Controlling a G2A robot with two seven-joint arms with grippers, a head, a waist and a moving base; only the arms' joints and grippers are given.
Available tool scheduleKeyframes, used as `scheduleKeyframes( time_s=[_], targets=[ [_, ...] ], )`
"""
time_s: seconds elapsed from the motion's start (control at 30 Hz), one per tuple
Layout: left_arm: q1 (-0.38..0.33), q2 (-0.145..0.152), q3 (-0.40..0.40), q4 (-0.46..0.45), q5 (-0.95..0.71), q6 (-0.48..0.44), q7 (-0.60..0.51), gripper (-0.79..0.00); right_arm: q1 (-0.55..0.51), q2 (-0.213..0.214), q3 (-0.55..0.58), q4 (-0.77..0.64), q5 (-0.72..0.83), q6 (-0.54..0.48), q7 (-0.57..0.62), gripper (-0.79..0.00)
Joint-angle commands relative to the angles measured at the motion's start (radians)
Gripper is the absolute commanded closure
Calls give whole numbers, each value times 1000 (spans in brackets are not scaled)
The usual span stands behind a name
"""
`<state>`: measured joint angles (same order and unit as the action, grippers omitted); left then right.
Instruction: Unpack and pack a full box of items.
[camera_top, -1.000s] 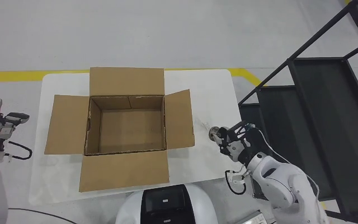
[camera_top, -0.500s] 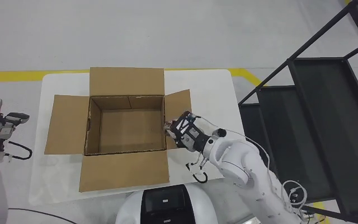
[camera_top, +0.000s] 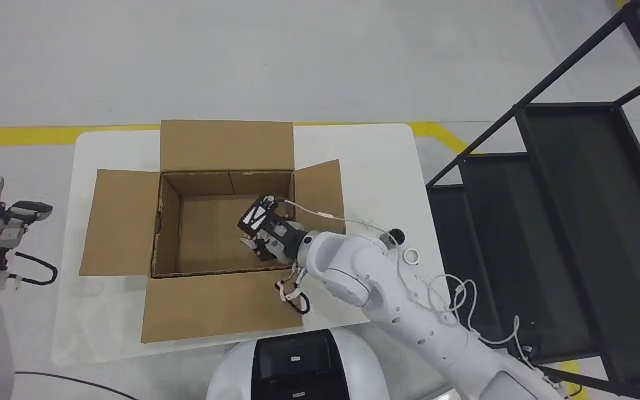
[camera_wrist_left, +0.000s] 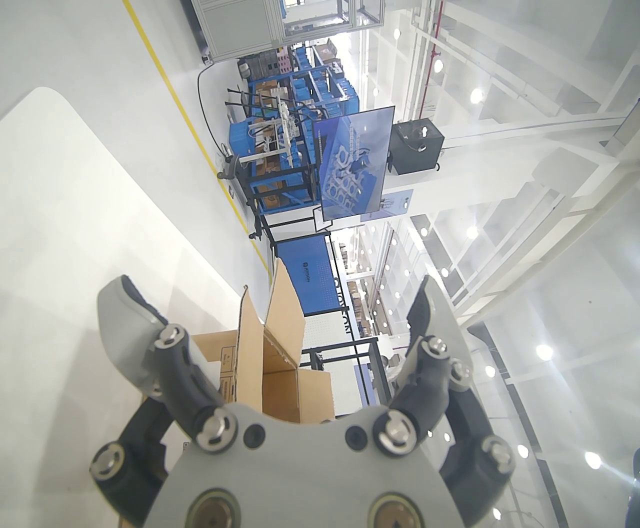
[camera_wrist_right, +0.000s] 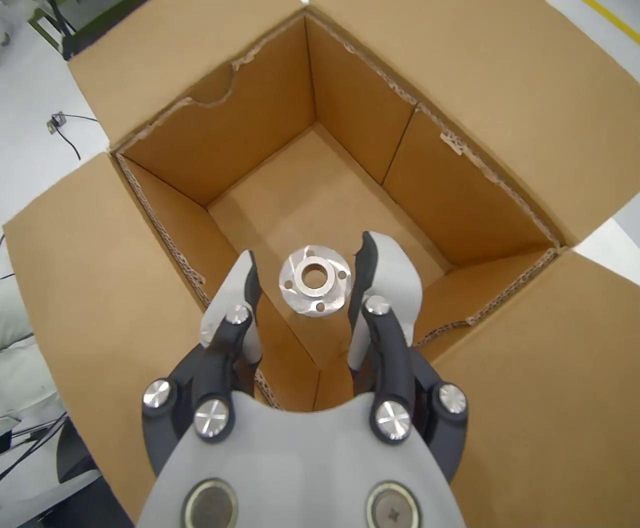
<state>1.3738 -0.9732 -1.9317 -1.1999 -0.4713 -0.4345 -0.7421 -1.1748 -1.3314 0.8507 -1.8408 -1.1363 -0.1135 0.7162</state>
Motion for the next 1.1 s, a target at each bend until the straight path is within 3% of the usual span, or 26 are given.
scheduleKeyframes(
  time_s=[0.0,0.2,0.5,0.77,1.07],
  targets=[
    [0,0,0,0,0,0,0,-785,-24,6,23,-31,8,-13,-7,-785],
    [0,0,0,0,0,0,0,-785,-179,43,170,-211,1,-47,-32,-785],
    [0,0,0,0,0,0,0,-785,-493,96,533,-427,-51,-53,-83,-785],
    [0,0,0,0,0,0,0,-785,-661,110,772,-363,9,-5,-51,-785],
    [0,0,0,0,0,0,0,-785,-730,117,821,-202,47,-56,-53,-785]
  ],
)
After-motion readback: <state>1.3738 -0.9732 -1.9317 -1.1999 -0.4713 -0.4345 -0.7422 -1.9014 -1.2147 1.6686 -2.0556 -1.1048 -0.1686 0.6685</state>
